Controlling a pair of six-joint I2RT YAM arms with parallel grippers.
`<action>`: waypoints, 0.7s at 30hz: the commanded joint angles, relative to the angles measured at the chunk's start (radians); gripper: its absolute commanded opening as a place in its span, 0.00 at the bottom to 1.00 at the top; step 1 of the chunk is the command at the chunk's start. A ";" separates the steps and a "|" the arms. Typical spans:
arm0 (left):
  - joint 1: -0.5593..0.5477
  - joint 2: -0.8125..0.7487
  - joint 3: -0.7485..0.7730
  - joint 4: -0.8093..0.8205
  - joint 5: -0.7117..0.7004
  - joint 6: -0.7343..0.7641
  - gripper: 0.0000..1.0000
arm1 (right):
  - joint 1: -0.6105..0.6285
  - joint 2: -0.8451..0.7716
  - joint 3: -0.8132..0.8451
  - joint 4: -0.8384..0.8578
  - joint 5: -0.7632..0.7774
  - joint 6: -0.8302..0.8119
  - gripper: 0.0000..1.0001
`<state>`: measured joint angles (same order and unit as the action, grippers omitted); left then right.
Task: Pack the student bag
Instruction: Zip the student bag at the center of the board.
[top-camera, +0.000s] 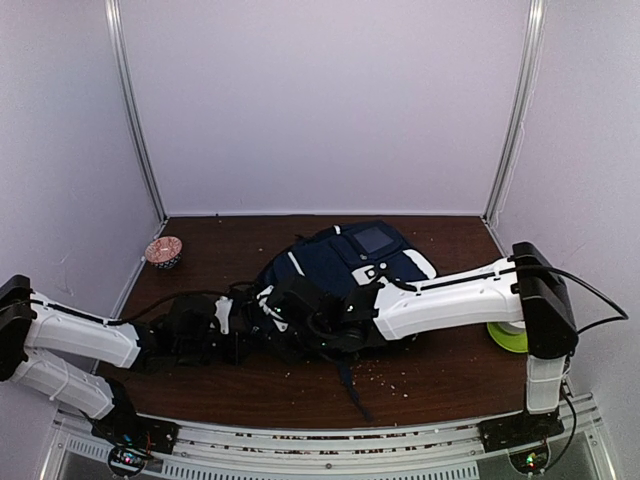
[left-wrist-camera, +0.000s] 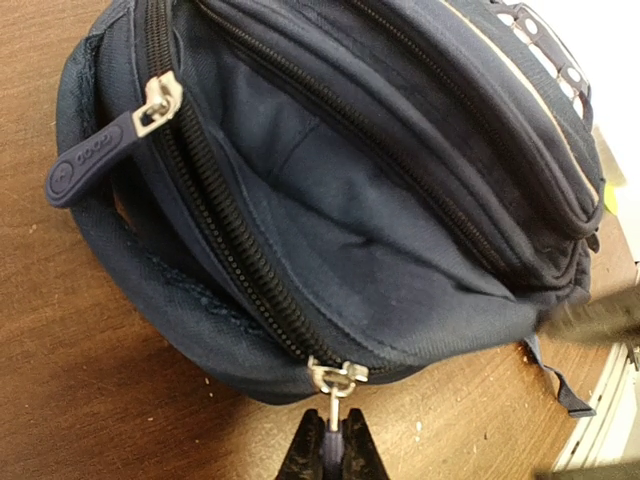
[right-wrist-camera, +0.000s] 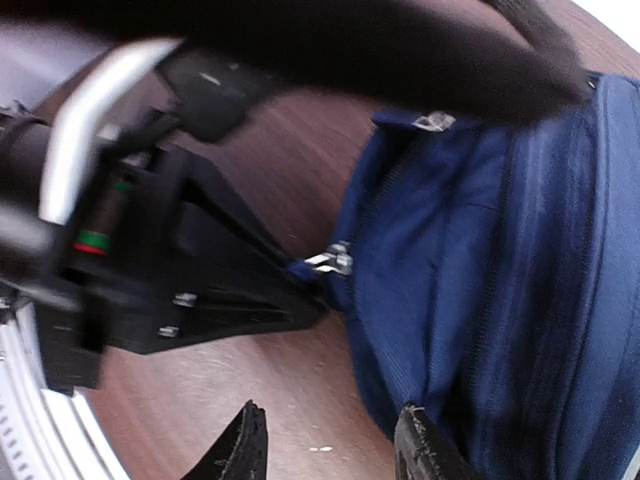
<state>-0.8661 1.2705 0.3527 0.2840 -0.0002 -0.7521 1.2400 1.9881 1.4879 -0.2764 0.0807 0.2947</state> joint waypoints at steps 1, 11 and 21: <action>-0.004 -0.023 -0.024 -0.046 -0.021 -0.012 0.00 | -0.011 0.003 -0.004 -0.017 0.159 -0.014 0.45; -0.004 -0.030 -0.014 -0.062 -0.027 -0.013 0.00 | -0.018 0.033 -0.027 -0.008 0.240 -0.028 0.44; -0.004 -0.005 0.005 -0.058 -0.020 -0.019 0.00 | -0.018 0.014 -0.094 0.050 0.102 -0.029 0.43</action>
<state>-0.8661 1.2572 0.3515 0.2634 -0.0036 -0.7586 1.2259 1.9987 1.4197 -0.2470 0.2310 0.2672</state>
